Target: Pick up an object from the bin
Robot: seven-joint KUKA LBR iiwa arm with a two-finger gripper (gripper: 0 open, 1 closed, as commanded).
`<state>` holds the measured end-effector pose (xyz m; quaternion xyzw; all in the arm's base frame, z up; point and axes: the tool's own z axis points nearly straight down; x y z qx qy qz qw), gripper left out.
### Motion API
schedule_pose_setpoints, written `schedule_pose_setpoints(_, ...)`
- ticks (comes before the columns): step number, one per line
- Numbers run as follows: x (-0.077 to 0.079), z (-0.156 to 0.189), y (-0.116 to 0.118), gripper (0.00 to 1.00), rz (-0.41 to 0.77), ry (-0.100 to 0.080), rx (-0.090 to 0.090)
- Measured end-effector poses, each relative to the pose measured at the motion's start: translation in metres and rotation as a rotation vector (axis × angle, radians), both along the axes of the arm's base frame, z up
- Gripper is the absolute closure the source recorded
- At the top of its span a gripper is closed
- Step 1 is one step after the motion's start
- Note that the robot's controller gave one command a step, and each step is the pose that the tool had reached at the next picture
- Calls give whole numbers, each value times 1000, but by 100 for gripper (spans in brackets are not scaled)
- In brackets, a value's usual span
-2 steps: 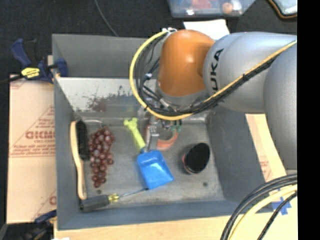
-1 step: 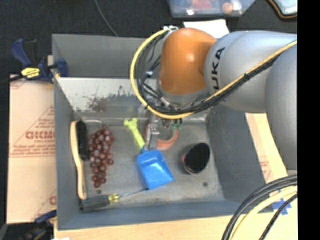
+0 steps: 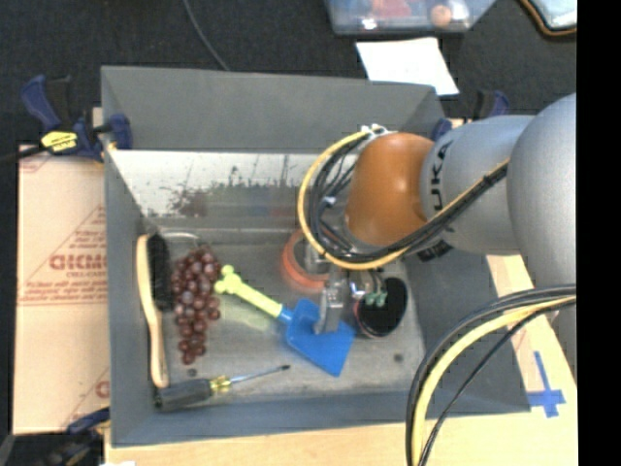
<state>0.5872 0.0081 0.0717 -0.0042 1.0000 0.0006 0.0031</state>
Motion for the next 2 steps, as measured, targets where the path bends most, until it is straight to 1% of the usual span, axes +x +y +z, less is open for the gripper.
schedule_pose_setpoints(1,6,58,-11,0,-116,-15,6)
schedule_pose_setpoints(2,1,3,-2,0,-8,-1,1)
